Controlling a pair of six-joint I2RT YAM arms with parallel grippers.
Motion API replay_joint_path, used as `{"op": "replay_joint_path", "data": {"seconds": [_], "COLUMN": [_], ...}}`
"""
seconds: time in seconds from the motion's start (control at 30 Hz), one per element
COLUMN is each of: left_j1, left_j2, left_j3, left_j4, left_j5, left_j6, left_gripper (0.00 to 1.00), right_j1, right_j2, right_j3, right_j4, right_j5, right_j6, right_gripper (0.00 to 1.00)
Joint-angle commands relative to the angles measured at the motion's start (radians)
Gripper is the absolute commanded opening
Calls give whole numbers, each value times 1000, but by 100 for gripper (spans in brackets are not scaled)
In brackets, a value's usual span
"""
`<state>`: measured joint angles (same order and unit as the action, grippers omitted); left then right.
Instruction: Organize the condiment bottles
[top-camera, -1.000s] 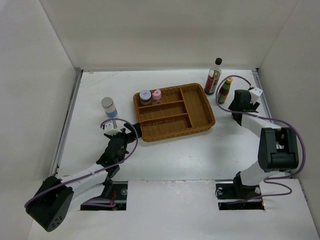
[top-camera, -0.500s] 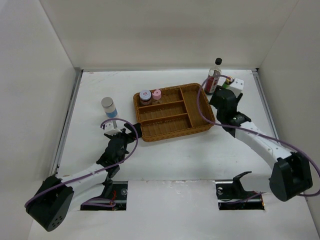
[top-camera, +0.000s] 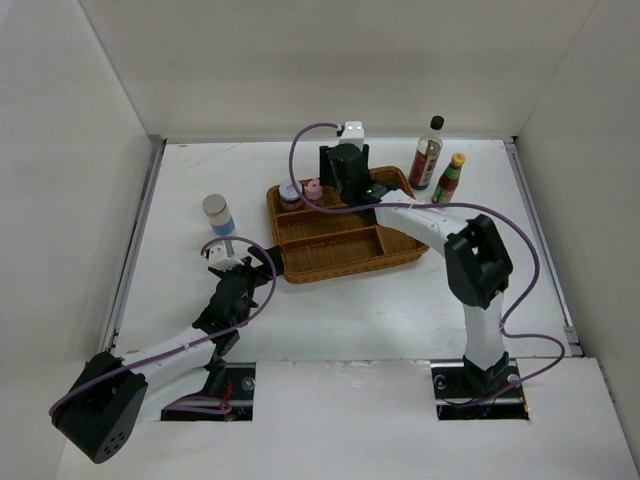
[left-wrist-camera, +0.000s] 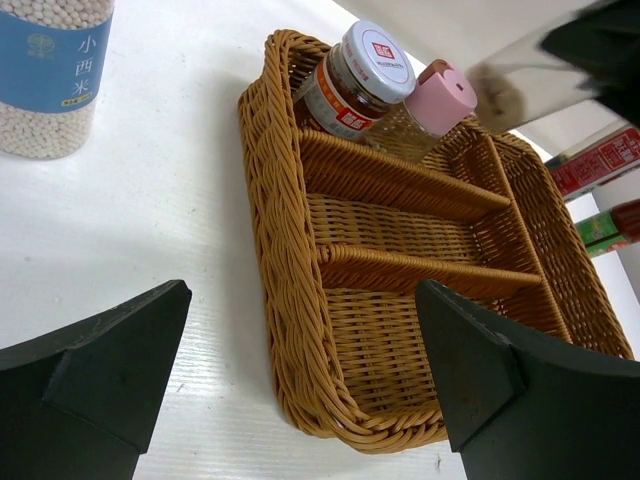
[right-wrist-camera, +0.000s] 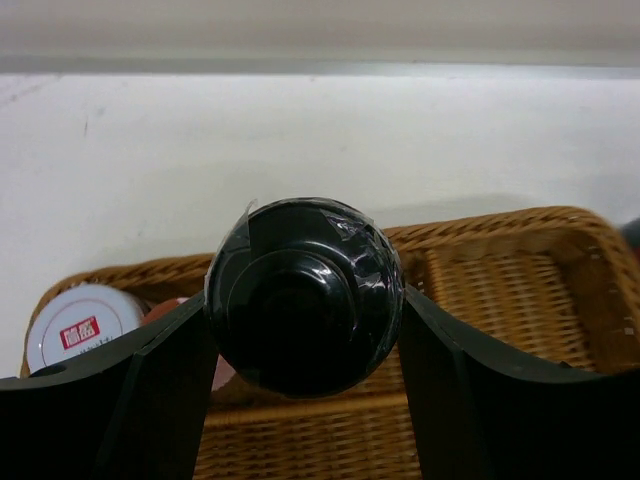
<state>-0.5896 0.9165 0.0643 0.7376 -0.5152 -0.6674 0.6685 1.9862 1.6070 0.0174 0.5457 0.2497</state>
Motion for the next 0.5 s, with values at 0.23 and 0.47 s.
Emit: {"op": "replay_joint_path", "data": {"seconds": [0.23, 0.47], "left_j1": [4, 4], "left_j2": [1, -1], "left_j3": [9, 9], "left_j4": [59, 59], "left_j5": [14, 14], "left_j6": [-14, -15], "left_gripper": [100, 100], "right_j1": [13, 16], "right_j2": [100, 148], "right_j3": [64, 48], "right_j4": [24, 1], "right_j5": [-16, -13], "right_j6": [34, 79], "right_gripper": [57, 69]}}
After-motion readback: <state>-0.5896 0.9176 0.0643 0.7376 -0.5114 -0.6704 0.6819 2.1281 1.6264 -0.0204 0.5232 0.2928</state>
